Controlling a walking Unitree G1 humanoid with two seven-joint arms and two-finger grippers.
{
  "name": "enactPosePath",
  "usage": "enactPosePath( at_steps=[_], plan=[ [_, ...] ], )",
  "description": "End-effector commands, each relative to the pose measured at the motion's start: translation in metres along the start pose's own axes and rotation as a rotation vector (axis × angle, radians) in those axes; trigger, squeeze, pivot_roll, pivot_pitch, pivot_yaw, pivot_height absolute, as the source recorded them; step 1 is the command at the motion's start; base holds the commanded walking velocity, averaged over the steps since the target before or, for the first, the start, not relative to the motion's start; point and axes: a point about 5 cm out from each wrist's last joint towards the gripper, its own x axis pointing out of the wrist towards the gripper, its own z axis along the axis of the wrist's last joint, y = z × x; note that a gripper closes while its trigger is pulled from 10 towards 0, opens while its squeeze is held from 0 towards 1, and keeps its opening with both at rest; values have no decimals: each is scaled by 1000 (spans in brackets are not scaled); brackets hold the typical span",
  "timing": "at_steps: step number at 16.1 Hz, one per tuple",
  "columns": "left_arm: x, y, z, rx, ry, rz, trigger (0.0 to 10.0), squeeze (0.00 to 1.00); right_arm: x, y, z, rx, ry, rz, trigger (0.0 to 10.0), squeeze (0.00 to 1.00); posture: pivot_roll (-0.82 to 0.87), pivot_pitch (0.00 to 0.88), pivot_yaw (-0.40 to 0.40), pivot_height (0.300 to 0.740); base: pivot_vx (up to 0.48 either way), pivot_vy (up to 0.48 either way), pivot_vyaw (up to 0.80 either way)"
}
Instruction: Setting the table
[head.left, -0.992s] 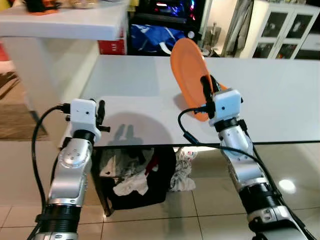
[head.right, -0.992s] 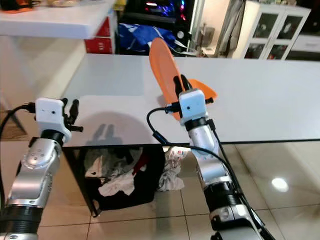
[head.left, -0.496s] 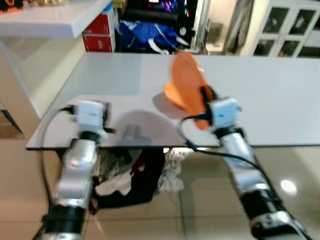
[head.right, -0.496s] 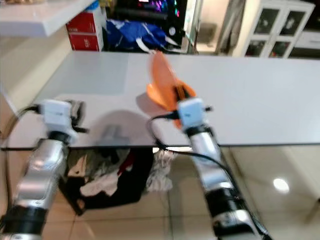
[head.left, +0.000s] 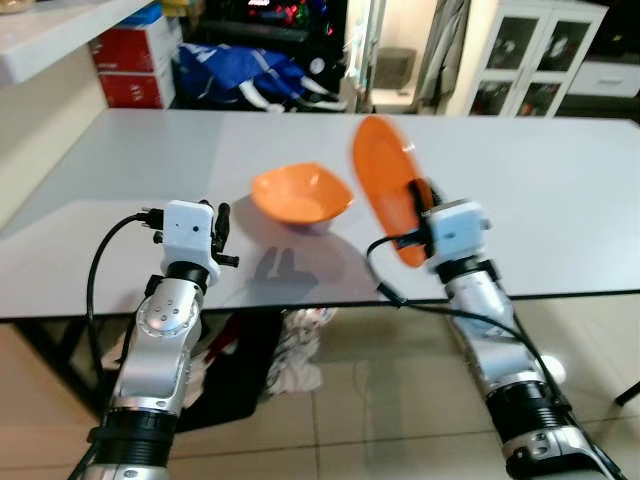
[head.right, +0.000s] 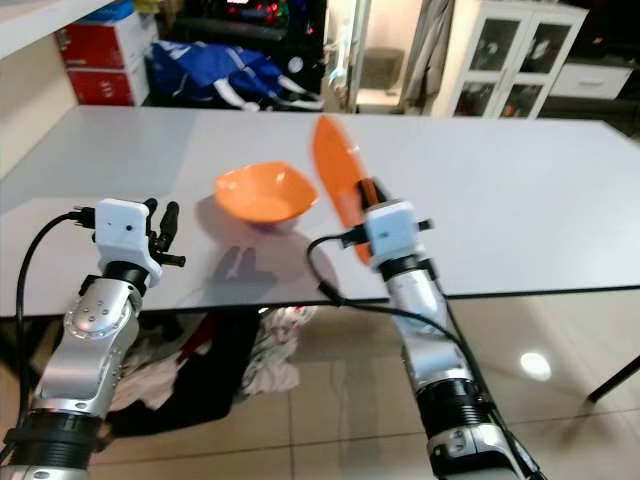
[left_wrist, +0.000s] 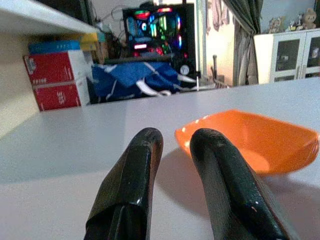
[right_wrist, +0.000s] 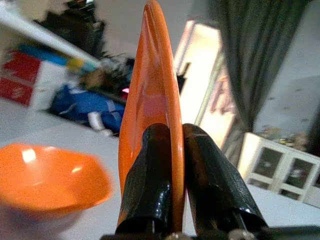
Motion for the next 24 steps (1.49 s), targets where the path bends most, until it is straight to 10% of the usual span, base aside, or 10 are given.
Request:
enactPosePath(
  at_steps=[1,6,12,13,19,24],
  plan=[
    [-1,5,2,17,-8,8,10000,0,6,8,12,25,-61,17,0,0,-1,0,-21,740,311,-360,0],
    [-3,-5,5,21,-33,-35,10000,0,9,11,14,47,-58,33,0,0,-5,0,-21,740,223,-310,0],
    [-1,-6,6,26,-39,-48,10000,0,62,34,28,484,75,78,0,0,15,0,-19,740,0,0,0],
    [-2,-6,5,44,-29,-49,10000,0,72,35,24,578,145,60,0,302,34,0,-24,740,0,0,0],
    [-9,-1,6,72,-32,-41,10000,0,86,21,9,839,294,-94,0,0,91,0,-44,740,0,0,0],
    [-18,9,7,101,-25,-35,10000,0,96,-18,20,748,185,-232,0,0,136,0,-38,740,0,0,0]
  ],
)
